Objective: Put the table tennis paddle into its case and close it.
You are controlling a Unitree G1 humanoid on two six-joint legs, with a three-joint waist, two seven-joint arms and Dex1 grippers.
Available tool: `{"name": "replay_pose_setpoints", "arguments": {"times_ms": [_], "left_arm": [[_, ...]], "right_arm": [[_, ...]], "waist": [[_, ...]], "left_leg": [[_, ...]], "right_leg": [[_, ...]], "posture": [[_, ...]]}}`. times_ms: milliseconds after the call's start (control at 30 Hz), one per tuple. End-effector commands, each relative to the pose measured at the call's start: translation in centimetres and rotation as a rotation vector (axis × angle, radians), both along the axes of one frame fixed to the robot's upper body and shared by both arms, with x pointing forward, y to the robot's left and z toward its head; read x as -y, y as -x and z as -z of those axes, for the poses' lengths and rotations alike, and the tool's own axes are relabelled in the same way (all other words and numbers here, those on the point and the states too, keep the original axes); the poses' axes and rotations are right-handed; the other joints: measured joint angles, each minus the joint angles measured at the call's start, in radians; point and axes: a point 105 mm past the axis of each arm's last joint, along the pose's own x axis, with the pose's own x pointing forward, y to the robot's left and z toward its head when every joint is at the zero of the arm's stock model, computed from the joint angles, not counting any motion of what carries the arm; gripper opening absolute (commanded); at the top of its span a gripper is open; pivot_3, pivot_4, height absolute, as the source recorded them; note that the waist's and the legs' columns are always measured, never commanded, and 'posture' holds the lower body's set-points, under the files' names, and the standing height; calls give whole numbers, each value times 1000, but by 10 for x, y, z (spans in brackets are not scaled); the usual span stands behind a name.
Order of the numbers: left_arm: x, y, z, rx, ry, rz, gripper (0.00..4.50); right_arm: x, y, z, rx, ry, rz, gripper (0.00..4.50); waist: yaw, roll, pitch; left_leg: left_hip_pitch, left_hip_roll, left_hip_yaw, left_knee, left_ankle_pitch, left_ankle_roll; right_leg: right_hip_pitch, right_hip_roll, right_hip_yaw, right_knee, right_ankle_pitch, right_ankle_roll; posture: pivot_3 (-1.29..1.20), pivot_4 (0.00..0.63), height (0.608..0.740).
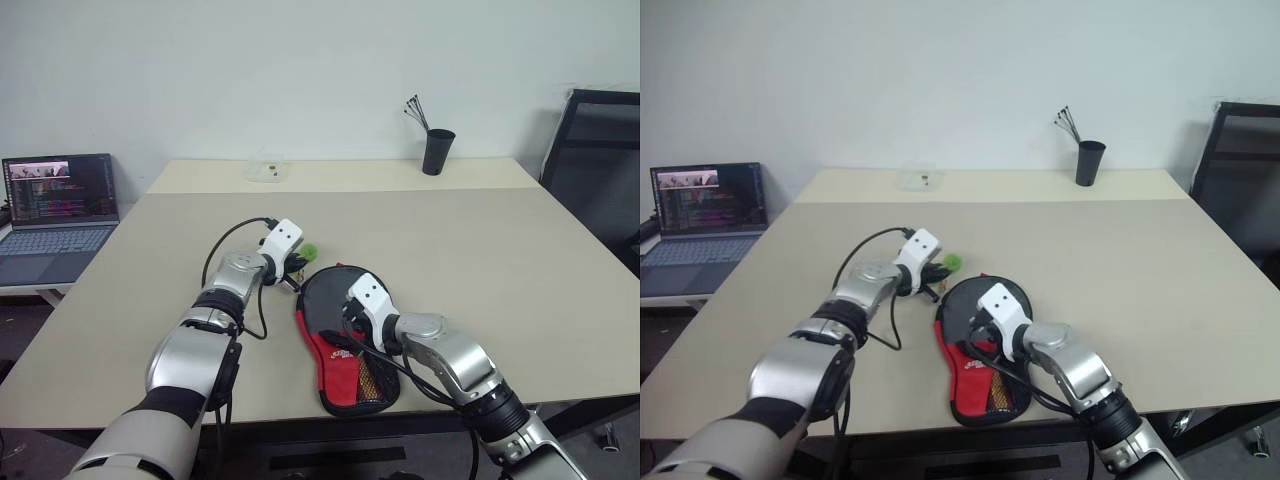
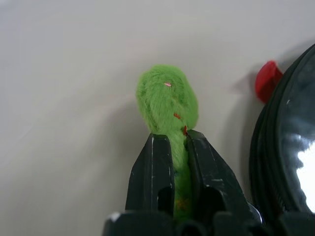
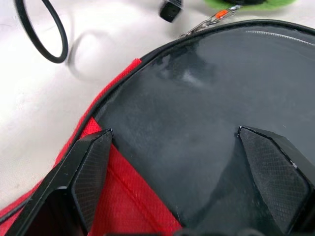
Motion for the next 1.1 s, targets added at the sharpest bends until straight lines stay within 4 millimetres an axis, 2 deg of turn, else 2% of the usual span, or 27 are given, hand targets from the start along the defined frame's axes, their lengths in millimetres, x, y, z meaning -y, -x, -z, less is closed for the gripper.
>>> {"name": "replay_pose_setpoints", "arguments": {"times_ms": [33, 367, 533, 633, 833, 933, 1033, 1100], "left_arm": [[18, -12, -32, 153, -68, 10, 42], [46, -17, -47, 328, -279, 48, 42], [69, -15, -53, 405, -356, 125, 42], [103, -10, -68, 482, -361, 212, 42], [146, 2, -89, 593, -393, 345, 42], [165, 11, -87, 608, -394, 431, 42], [195, 32, -77, 599, -346, 590, 42], [208, 44, -68, 586, -332, 672, 42]], "right_arm": [[13, 10, 33, -116, 76, 42, 4500], [10, 27, 43, -157, 94, 32, 4500], [9, 33, 45, -168, 92, 34, 4500], [8, 35, 45, -172, 90, 35, 4500], [9, 35, 44, -174, 89, 46, 4500], [9, 34, 44, -174, 86, 49, 4500], [7, 34, 44, -174, 84, 49, 4500], [7, 33, 43, -173, 81, 50, 4500]], "waist": [[1, -1, 0], [0, -2, -2], [1, -3, -3], [6, -3, -3], [14, -3, -3], [15, -3, -3], [18, -3, -3], [22, -3, -3]], "left_leg": [[0, 0, 0, 0, 0, 0], [0, 0, 0, 0, 0, 0], [0, 0, 0, 0, 0, 0], [0, 0, 0, 0, 0, 0], [0, 0, 0, 0, 0, 0], [0, 0, 1, 0, 0, 0], [0, 0, 1, 0, 0, 0], [0, 0, 1, 0, 0, 0]], "right_leg": [[0, 0, 0, 0, 0, 0], [0, 0, -1, 0, 0, 1], [0, 0, -2, 0, 0, 1], [1, 0, -2, 0, 0, 1], [1, 1, -2, -1, 0, 1], [0, 1, -2, -1, 0, 1], [0, 1, -2, -1, 0, 1], [1, 1, -2, -1, 0, 1]], "posture": [[0, 150, 740], [0, 150, 740], [0, 150, 740], [0, 150, 740], [0, 150, 740], [0, 150, 740], [0, 150, 740], [0, 150, 740]]}}
